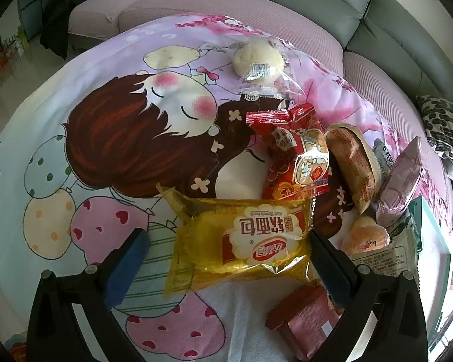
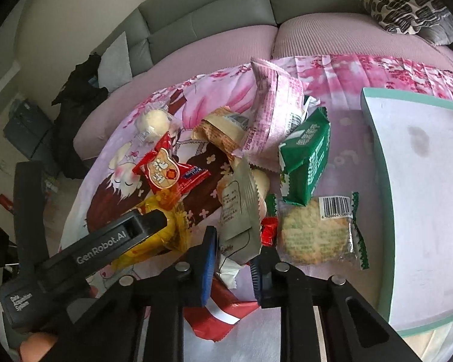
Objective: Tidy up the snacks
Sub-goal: 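Close the left tool on the yellow bread bag while the right tool grasps the white sachet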
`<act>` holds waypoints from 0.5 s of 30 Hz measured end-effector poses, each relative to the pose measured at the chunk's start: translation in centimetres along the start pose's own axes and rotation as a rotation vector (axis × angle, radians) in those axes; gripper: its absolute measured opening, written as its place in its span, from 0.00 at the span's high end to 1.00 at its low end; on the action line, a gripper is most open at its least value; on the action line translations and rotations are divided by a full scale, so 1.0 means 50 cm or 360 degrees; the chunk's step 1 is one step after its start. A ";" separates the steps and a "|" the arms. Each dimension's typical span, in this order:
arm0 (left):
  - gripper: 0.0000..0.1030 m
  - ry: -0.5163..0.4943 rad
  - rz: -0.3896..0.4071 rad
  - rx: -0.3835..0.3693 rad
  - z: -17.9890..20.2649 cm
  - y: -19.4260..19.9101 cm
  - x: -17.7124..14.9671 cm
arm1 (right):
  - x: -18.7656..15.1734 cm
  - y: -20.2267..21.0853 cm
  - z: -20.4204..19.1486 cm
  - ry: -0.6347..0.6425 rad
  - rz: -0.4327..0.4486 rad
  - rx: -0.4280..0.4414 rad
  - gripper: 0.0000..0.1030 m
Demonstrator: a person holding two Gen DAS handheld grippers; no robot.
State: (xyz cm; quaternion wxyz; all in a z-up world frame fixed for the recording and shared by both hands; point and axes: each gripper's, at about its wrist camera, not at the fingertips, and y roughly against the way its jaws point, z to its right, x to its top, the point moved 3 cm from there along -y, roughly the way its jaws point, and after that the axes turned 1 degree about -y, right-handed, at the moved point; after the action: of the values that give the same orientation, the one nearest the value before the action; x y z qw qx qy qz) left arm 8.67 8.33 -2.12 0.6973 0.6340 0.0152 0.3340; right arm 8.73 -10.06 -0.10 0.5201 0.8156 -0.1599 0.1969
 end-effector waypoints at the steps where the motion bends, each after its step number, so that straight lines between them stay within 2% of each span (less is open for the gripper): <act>1: 0.00 -0.0003 -0.0002 0.0000 0.001 -0.001 0.000 | 0.001 -0.001 -0.001 0.0002 0.0002 -0.0002 0.79; 4: 0.00 -0.0019 0.0006 0.0011 0.005 -0.002 0.001 | 0.000 -0.001 -0.001 0.0004 0.0005 0.0001 0.79; 8: 0.18 -0.0044 0.0016 -0.0059 0.020 0.002 0.001 | -0.001 0.002 -0.001 0.0008 0.0013 0.0004 0.80; 15: 0.23 -0.0062 0.0057 -0.0066 0.028 0.011 0.007 | -0.001 0.013 -0.002 0.0011 0.0036 0.0022 0.81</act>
State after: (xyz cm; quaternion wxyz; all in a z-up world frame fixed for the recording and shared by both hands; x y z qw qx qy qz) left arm 9.29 7.25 -1.22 0.7044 0.6259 -0.0166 0.3343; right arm 8.35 -10.25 0.42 0.5127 0.8166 -0.1660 0.2066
